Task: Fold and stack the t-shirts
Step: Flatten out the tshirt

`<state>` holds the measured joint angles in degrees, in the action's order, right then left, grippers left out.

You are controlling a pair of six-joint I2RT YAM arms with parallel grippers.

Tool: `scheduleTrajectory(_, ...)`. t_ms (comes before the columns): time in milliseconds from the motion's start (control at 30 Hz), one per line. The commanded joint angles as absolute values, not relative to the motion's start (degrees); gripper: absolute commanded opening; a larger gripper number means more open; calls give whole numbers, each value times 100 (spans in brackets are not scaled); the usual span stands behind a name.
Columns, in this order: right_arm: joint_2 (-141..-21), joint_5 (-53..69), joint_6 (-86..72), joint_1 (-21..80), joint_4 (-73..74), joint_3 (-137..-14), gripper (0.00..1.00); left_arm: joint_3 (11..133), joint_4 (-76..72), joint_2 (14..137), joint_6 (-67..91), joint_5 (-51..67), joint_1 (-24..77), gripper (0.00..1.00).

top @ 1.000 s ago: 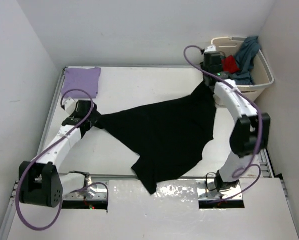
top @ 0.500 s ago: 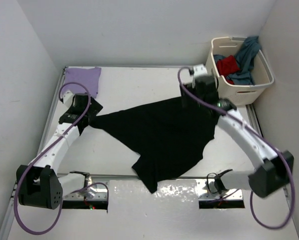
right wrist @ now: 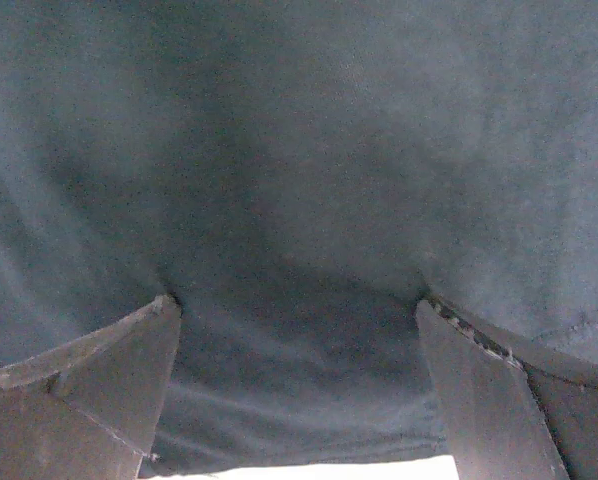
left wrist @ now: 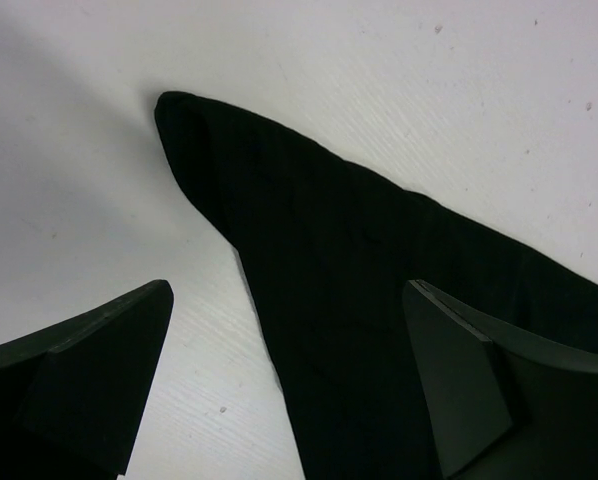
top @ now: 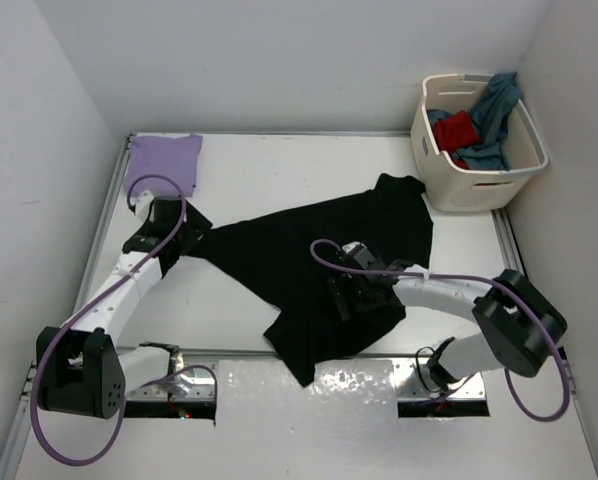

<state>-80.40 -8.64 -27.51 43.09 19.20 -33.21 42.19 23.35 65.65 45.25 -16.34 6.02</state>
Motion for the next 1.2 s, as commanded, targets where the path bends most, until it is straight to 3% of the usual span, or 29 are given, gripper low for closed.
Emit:
scheduleTrajectory(0, -8410, -861, -3015, 4062, 1547, -3428, 99, 4210, 2021, 6495, 4439, -1608, 589, 100)
scheduleTrajectory(233, -9149, -1116, -2629, 2533, 1827, -3875, 99, 4263, 2259, 6636, 4438, -1977, 580, 100)
scheduleTrajectory(500, -10186, -1134, -1741, 1222, 2336, -5676, 99, 4237, 2355, 7039, 4473, -1715, 554, 100)
scheduleTrajectory(733, -9142, -370, -1187, 1361, 2224, -5662, 99, 3569, 2496, 7005, 4649, -1547, 335, 100)
scheduleTrajectory(900, -8141, -1124, -887, 2187, 2706, -5152, 99, 2787, 1918, 6487, 4535, -294, -710, 100)
scheduleTrajectory(1167, -7138, -1037, -1327, 2636, 2979, -4369, 99, 2268, 1557, 6196, 5396, -27, -1010, 100)
